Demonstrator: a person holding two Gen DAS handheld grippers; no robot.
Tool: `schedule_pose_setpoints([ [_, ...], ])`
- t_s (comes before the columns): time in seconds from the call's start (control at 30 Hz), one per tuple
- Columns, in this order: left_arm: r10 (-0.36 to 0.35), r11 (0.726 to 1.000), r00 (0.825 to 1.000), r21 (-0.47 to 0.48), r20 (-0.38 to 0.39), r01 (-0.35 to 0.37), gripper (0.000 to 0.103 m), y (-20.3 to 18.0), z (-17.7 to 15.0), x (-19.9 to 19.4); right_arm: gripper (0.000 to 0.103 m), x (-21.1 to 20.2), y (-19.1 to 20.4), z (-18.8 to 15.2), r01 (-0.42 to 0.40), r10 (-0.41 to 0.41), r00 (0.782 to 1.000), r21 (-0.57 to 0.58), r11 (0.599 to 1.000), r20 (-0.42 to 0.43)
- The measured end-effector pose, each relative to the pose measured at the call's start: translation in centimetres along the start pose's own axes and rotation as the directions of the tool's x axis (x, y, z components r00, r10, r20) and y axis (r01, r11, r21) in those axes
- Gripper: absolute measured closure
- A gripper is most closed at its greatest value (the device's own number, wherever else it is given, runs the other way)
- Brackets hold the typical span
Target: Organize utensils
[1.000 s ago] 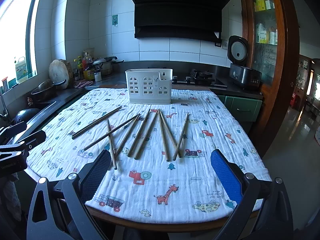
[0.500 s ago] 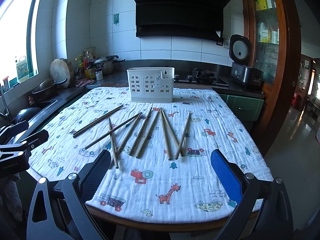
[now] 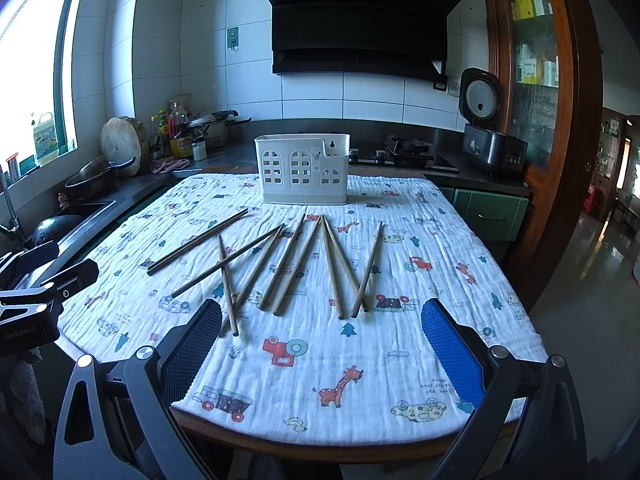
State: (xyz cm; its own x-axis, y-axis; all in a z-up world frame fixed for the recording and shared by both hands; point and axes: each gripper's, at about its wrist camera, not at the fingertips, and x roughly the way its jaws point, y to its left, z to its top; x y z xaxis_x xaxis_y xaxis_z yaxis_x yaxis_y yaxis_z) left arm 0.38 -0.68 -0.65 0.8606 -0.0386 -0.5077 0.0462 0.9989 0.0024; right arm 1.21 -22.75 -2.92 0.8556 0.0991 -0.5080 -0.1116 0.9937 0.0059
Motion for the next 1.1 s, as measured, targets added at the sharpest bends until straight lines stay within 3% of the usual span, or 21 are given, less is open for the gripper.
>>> schedule_pose_setpoints([
  [1.1,-0.003,1.0,1.0,0.006,0.003,0.003,0.008,-0.19,-0.1,-0.21,0.006,0.42,0.33,-0.24,-0.008,0.008,1.0,-0.003,1.0,-0.008],
])
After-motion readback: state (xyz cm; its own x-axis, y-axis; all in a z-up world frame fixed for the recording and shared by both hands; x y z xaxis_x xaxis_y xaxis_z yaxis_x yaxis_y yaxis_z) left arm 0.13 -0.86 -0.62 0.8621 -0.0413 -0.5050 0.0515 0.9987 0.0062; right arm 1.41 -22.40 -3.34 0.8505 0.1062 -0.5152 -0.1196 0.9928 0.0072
